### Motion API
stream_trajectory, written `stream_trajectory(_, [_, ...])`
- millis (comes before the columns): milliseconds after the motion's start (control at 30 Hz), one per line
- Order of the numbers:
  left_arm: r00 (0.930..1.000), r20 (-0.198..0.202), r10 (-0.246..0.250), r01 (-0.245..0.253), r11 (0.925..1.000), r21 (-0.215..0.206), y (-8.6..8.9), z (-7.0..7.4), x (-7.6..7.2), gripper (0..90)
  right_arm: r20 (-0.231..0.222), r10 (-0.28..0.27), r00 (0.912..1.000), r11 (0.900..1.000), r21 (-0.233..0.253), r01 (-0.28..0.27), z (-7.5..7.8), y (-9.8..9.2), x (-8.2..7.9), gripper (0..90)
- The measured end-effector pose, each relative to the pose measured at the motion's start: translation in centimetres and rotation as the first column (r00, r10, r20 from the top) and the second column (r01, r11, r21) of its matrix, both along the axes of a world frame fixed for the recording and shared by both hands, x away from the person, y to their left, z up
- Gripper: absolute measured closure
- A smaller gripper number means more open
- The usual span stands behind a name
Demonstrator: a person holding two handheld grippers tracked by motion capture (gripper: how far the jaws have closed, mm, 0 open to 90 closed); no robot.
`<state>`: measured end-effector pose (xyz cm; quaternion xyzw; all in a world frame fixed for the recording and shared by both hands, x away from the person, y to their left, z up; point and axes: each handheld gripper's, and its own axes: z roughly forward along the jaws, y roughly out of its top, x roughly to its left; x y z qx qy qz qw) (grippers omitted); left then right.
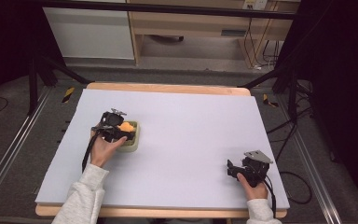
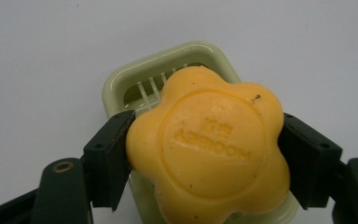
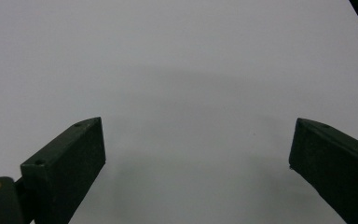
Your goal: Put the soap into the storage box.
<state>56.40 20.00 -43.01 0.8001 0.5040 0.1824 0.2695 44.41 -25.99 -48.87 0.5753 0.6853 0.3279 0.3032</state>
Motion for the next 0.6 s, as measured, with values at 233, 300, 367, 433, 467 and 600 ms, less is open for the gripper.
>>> stream_trajectory(233, [1.0,-0.008,-0.002,0.002,1.0,0.009,-0.11,-0.33,0.08,26.5,0.0,0.0,1.0,1.0,0.0,0.0,0.0,0.0,0.0,4.1])
stream_trajectory(300, [0.9999,-0.015,-0.003,0.003,0.9999,0.014,-0.15,-0.46,0.13,26.5,0.0,0.0,1.0,1.0,0.0,0.0,0.0,0.0,0.0,4.1])
stream_trajectory(367, [0.9998,-0.018,-0.002,0.003,0.9999,0.017,-0.16,-0.59,0.18,26.5,0.001,0.0,1.0,1.0,0.0,0.0,0.01,0.0,-0.01,4.1])
stream_trajectory(433, [0.9998,-0.019,-0.001,0.001,0.9998,0.018,-0.12,-0.73,0.23,26.5,0.0,0.0,1.0,1.0,0.001,0.0,0.0,-0.01,0.0,4.1])
stream_trajectory(467, [0.9998,-0.021,-0.001,0.002,0.9998,0.018,-0.1,-0.75,0.24,26.5,0.0,0.0,1.0,1.0,0.001,0.0,0.01,0.0,0.0,4.1])
stream_trajectory(600, [0.9998,-0.022,-0.001,0.002,0.9998,0.021,-0.19,-0.79,0.23,26.5,0.0,0.001,1.0,1.0,0.001,-0.001,0.0,0.0,0.0,4.1])
